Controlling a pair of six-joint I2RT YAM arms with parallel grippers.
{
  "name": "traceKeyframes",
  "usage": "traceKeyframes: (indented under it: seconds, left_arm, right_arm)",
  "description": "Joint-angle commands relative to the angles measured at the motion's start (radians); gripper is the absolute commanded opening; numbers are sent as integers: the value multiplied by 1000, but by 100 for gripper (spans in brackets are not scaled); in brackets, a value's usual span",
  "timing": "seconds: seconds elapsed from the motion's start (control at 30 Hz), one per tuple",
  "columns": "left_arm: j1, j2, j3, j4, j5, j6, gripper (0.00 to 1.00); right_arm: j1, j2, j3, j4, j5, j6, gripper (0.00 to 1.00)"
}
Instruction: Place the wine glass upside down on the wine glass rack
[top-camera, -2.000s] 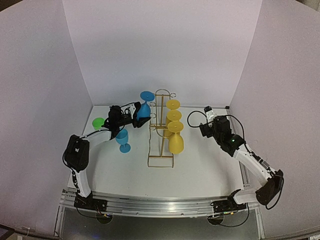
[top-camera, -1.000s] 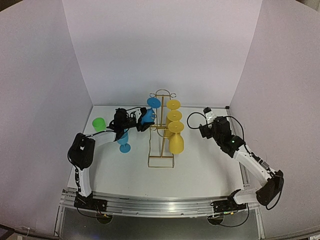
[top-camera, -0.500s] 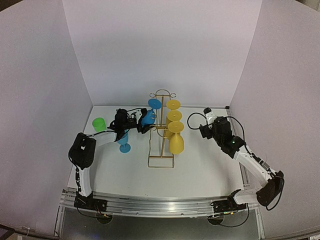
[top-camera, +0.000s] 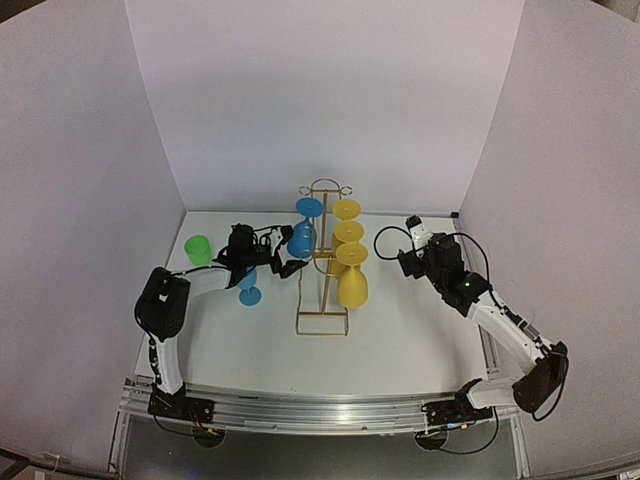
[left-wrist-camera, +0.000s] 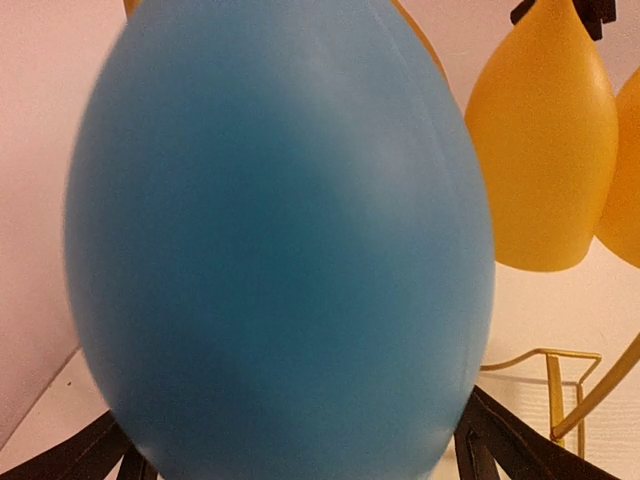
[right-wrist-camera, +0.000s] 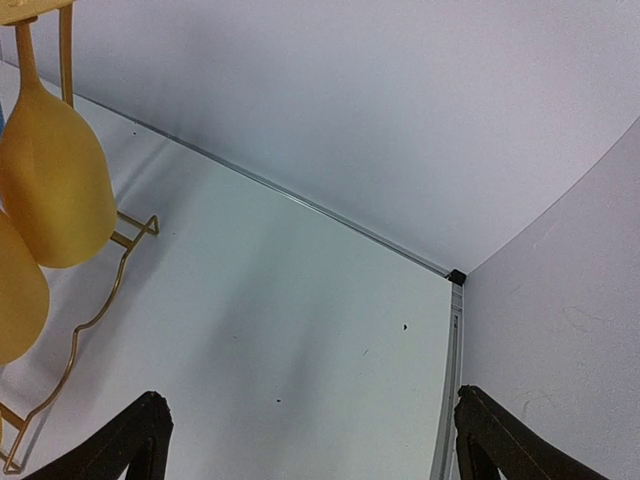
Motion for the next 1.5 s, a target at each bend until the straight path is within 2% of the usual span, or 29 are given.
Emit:
traceKeyframes:
  seconds: [0.0, 0.17, 0.27, 0.5, 0.63, 0.7, 0.8, 0.87, 0.93, 1.07, 1.17, 1.3, 1.47]
  left_arm:
    - [8, -111, -36, -60, 5, 55, 100]
    - [16, -175, -41, -112, 10, 60, 100]
    - [23, -220, -37, -199, 21, 87, 100]
    - [63, -351, -44, -499, 47, 182, 100]
    - [112, -413, 40, -757, 76, 220, 99]
    - [149, -420, 120, -943, 89, 230, 93]
    - [198, -389, 250, -1189, 36, 259, 77]
    - [213, -351, 319, -1306, -71, 251, 67]
    - [214, -325, 352, -1378, -193, 242, 65]
    - [214, -327, 342, -1449, -281, 320, 70]
    - [215, -330, 306, -1406, -332, 342, 73]
    - [214, -284, 312, -1338, -432, 329, 73]
    - [211, -209, 327, -1313, -487, 332, 68]
  right_arm:
    - [-3, -35, 21, 22, -26, 15, 94]
    - [-3, -51, 20, 21, -40, 33, 94]
    - [-3, -62, 22, 19, -47, 45, 94]
    - [-4, -87, 38, -12, -79, 87, 94]
    - [-3, -97, 56, -38, -108, 121, 95]
    - [-1, -102, 66, -55, -127, 144, 95]
    - [-2, -99, 86, -84, -148, 189, 95]
    - [-2, -89, 108, -112, -149, 219, 95]
    - [-2, -77, 133, -145, -145, 244, 95]
    - [-2, -60, 157, -172, -155, 275, 95]
    - [-1, -58, 159, -174, -171, 317, 95]
    - [-1, -58, 163, -176, -193, 345, 95]
    - [-1, -66, 160, -184, -204, 355, 95]
